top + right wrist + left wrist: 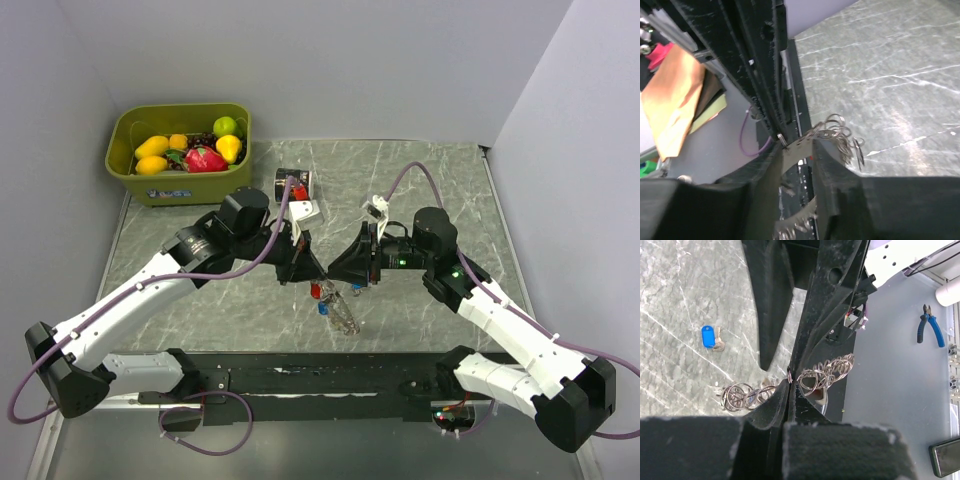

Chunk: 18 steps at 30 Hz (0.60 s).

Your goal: Put the keys on the keyring

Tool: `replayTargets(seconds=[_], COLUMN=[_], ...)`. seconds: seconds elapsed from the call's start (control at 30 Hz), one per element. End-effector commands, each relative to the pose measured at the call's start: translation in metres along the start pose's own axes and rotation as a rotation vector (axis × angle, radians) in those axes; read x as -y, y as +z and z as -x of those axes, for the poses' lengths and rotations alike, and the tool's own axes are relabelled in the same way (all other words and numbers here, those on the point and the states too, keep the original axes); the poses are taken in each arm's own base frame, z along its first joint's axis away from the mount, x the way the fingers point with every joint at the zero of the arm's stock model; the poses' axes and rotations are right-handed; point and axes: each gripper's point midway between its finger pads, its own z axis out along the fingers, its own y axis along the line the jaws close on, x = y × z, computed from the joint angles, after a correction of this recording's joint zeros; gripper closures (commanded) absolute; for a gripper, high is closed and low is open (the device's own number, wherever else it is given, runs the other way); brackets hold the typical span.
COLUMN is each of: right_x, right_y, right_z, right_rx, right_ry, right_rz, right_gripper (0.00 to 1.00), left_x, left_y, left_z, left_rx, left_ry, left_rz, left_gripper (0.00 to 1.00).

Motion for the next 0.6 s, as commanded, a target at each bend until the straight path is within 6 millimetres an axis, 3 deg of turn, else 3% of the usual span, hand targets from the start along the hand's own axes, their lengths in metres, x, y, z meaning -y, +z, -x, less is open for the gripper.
replayTargets(seconds=[0.0,0.07,0.13,0.4,0.5,0.57], right_x=[-0.016,-0.018,-0.021,-0.031,-0.033,-0.032], right_y=[-0.001,-0.001,-0.002,-0.004,-0.006,-0.008], right_z=[0.022,0.024,0.027,0.033,0.034,0.037], right_rx=[0.047,0.052,0.055,0.071,0.076,0.091], right_ry=[-0.085,-0.083,-0.079,-0.070,-0.070,-0.067], right_rz=[0.054,0.057,0.067,0.102,0.097,0.074], right_gripper=[0.75,0.82,0.99,1.00,1.00,1.00], left_x=[0.018,0.020,0.022,0.022,0.023,0.021], left_y=[-0.006,-0.005,-0.005,-0.008,-0.014,-0.018], left_z=[0.035,0.035,0.034,0.035,0.043,0.049], left_rx=[0.091,0.088,0.084,0.101,0.154,0.196], left_ry=[0.057,0.056,0.055,0.055,0.066,0.077], left_rz=[-0.066,-0.072,-0.082,-0.059,-0.034,-0.008], left_gripper=[0.99,0.99,0.99,0.94,0.85,0.70])
